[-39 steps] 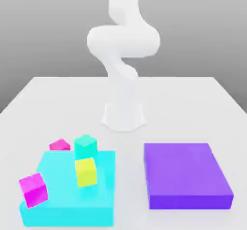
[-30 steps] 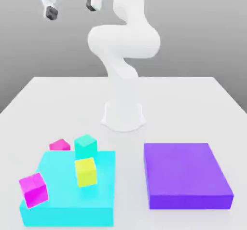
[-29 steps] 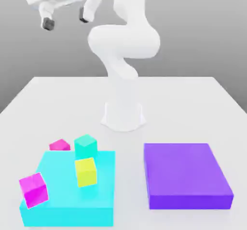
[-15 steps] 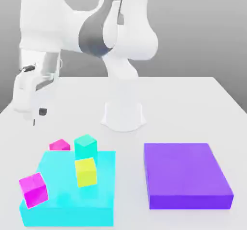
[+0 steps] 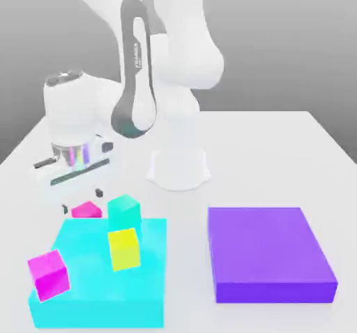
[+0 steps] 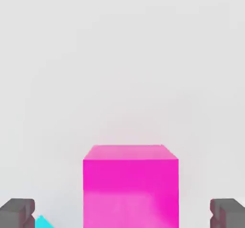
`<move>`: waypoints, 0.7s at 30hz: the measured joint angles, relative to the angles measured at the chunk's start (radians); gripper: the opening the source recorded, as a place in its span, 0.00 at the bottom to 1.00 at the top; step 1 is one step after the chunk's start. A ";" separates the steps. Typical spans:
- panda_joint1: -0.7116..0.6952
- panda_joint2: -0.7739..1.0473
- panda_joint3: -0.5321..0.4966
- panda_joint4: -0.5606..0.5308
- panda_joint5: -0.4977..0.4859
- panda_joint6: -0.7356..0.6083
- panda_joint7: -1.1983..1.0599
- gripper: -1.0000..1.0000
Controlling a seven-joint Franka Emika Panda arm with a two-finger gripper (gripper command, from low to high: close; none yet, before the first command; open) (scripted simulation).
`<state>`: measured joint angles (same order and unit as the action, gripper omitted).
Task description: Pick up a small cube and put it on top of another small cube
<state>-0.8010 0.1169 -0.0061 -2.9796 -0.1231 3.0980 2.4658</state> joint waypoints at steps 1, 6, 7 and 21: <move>0.013 0.036 -0.013 0.006 -0.003 0.030 0.002 0.50; 0.022 0.098 -0.023 0.016 -0.002 0.083 0.000 0.00; 0.022 0.098 -0.023 0.016 -0.002 0.084 0.000 0.00; 0.081 -0.239 0.012 -0.001 0.122 -0.237 -0.126 0.00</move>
<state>-0.7204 -0.1224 0.0063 -2.9802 -0.0013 2.8614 2.3403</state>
